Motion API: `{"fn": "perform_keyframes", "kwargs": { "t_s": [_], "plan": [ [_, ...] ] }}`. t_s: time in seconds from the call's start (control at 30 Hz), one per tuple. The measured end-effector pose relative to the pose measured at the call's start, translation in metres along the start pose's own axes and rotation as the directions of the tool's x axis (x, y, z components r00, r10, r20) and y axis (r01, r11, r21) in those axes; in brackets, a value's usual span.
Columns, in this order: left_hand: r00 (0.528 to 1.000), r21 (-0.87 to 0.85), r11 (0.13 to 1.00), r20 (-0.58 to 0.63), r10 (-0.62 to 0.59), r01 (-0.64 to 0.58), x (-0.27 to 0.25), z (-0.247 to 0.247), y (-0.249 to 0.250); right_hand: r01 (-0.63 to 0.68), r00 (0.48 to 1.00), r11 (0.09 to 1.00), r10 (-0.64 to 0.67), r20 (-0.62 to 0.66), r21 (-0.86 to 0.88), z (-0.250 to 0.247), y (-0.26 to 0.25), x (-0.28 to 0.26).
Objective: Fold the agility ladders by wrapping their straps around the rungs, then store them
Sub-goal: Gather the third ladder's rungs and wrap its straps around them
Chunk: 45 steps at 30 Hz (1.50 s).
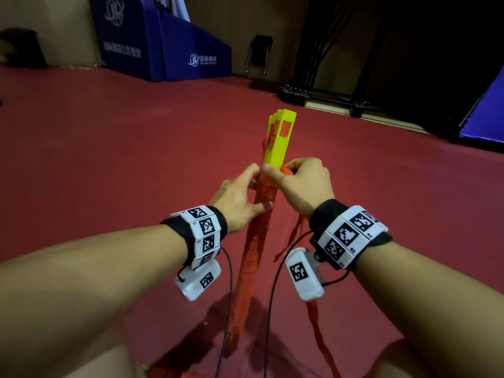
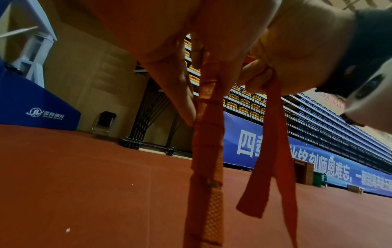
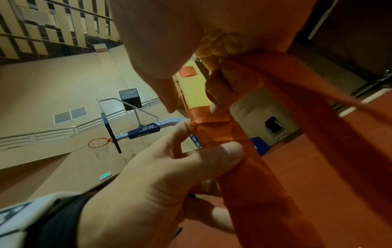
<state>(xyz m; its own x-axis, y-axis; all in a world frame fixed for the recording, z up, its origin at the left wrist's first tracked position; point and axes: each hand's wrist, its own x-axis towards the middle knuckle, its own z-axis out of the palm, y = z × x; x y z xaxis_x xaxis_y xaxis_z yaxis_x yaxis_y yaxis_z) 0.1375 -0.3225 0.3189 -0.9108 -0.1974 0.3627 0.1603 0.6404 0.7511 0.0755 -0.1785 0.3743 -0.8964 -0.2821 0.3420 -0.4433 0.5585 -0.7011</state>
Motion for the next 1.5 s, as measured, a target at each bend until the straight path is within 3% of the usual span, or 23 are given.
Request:
{"fn": "perform_keyframes", "kwargs": {
  "t_s": [0.17,0.3,0.43,0.57,0.93,1.23,1.5],
  "plan": [
    [0.998,-0.016,1.0,0.06,0.028,-0.027,-0.003,-0.002,0.007,0.003,1.0,0.998,-0.004,-0.003,-0.059,0.0,-0.004,-0.004],
    [0.997,0.015,0.999,0.062,0.035,-0.036,-0.003,-0.005,0.004,0.081,0.996,0.991,-0.078,0.033,-0.103,0.001,-0.006,-0.004],
    [0.995,-0.1,0.994,0.091,-0.033,0.042,0.003,-0.004,-0.001,0.158,0.985,0.982,-0.149,0.087,-0.107,-0.003,-0.006,-0.004],
    [0.992,-0.16,0.987,0.122,-0.013,0.033,0.008,-0.007,-0.005,0.211,0.971,0.971,-0.195,0.138,-0.113,-0.002,-0.002,-0.002],
    [0.995,-0.308,0.946,0.056,-0.087,0.1,0.006,-0.007,-0.01,0.137,0.986,0.975,-0.116,0.12,-0.176,0.006,0.001,0.005],
    [0.996,-0.046,0.995,0.0,-0.084,0.084,0.002,-0.004,-0.001,0.06,0.995,0.994,-0.052,0.09,-0.087,0.006,0.001,0.001],
    [0.997,0.236,0.969,0.032,-0.077,0.067,-0.003,-0.003,0.015,0.027,0.998,0.997,-0.023,0.059,-0.078,0.004,-0.009,-0.01]
  ]
}}
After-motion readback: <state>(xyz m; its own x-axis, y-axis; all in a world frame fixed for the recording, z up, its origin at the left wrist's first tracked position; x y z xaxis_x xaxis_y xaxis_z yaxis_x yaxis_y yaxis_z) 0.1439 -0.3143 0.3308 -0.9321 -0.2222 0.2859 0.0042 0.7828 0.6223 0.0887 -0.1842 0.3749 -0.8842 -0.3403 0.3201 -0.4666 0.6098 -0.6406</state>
